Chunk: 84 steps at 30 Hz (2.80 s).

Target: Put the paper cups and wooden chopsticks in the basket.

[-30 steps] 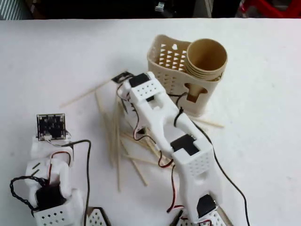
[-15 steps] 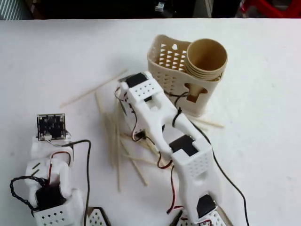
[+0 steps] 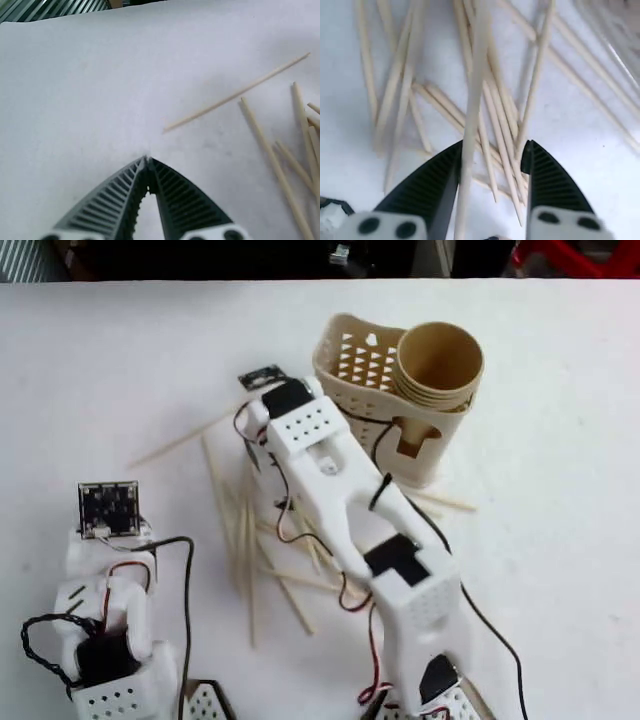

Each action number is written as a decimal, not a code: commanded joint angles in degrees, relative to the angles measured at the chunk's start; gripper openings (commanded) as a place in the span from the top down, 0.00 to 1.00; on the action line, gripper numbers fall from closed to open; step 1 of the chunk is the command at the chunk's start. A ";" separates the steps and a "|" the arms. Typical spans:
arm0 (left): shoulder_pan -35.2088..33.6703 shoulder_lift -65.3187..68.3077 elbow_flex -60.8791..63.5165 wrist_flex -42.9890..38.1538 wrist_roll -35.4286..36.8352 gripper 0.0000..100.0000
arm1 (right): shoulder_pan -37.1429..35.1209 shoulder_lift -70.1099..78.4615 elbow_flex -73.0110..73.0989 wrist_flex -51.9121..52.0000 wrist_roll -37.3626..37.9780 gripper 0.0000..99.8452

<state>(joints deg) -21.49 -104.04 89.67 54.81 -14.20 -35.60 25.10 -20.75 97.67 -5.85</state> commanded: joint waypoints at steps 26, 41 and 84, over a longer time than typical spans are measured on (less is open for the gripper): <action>-0.22 -0.57 -0.26 -1.32 -0.18 0.97 | 0.92 3.82 7.56 -16.84 5.45 0.83; -0.13 -0.57 -0.26 -1.32 -0.18 0.97 | 1.27 5.23 7.47 -17.19 12.31 0.96; -0.13 -0.57 -0.26 -1.32 -0.18 0.97 | 1.10 -28.00 3.16 -22.73 12.22 0.98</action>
<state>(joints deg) -21.49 -104.04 89.67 54.81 -14.20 -34.46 0.22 -15.30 77.45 6.46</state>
